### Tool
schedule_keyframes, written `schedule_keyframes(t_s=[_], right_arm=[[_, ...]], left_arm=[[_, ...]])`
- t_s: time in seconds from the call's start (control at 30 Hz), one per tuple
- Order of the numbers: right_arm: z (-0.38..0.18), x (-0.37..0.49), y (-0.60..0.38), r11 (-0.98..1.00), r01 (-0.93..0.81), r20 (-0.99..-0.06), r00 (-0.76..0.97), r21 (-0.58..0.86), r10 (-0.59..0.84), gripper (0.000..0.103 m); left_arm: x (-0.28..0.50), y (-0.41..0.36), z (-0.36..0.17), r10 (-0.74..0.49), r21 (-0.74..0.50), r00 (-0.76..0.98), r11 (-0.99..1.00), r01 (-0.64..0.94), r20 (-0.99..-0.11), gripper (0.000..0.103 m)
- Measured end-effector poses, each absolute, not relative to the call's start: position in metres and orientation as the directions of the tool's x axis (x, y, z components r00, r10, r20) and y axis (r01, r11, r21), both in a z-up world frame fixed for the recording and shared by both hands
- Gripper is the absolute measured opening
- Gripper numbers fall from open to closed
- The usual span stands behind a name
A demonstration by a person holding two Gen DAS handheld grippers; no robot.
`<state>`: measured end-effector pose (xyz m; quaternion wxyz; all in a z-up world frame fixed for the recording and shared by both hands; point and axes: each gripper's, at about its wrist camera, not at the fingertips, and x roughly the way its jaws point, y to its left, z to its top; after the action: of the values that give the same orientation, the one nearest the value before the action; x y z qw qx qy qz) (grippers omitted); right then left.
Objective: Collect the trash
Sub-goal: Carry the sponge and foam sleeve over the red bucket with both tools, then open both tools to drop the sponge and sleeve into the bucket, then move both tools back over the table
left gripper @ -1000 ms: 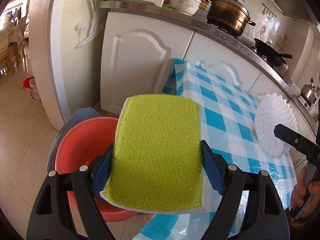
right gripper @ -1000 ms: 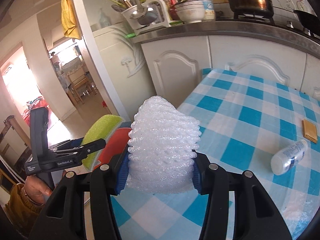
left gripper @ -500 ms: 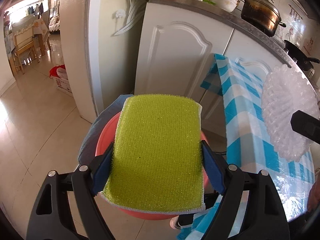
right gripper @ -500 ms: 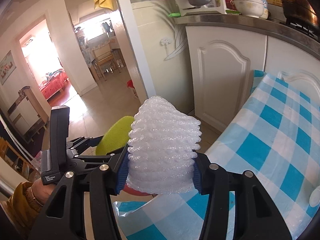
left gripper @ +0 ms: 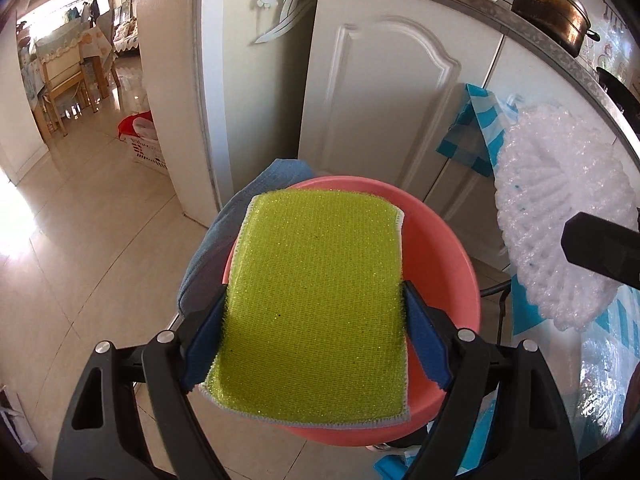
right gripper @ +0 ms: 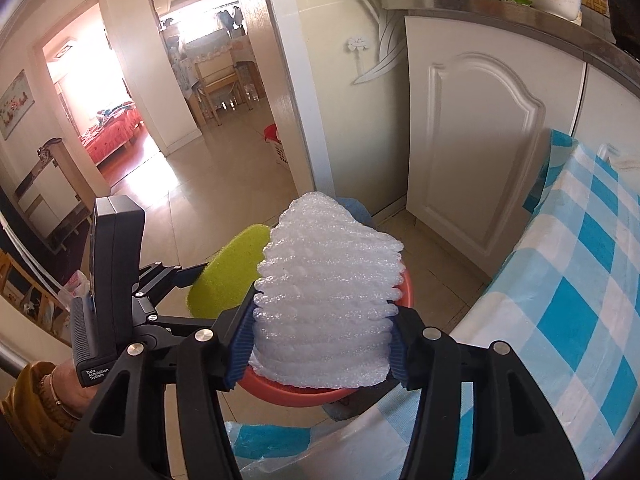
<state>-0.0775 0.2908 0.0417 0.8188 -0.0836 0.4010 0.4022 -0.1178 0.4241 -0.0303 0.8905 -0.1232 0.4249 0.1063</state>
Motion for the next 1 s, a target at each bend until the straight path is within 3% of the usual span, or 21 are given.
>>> schedule_keyframes(t_s=[0.27,0.53,0.63,1.0], right_arm=[[0.032,-0.075,0.301,0.66,-0.74,-0.742,0.367,0.133,0.561,0.061],[0.027,-0.073,0.3,0.673,-0.724,-0.747,0.362,0.151,0.557,0.083],[0.028,-0.072,0.298,0.671,-0.724,-0.744,0.361,0.157,0.563,0.086],[0.033,-0.063,0.26,0.739,-0.637,-0.712,0.413,0.22,0.568,0.088]], left_arm=[[-0.116,0.429,-0.04,0.082,-0.132,0.594,0.943,-0.307,-0.8,0.086],[-0.114,0.437,-0.049,0.043,-0.172,0.573,0.933,-0.316,-0.818,0.09],[-0.114,0.442,-0.048,0.028,-0.201,0.573,0.922,-0.332,-0.819,0.095],[-0.117,0.448,-0.039,0.047,-0.204,0.588,0.914,-0.352,-0.807,0.095]])
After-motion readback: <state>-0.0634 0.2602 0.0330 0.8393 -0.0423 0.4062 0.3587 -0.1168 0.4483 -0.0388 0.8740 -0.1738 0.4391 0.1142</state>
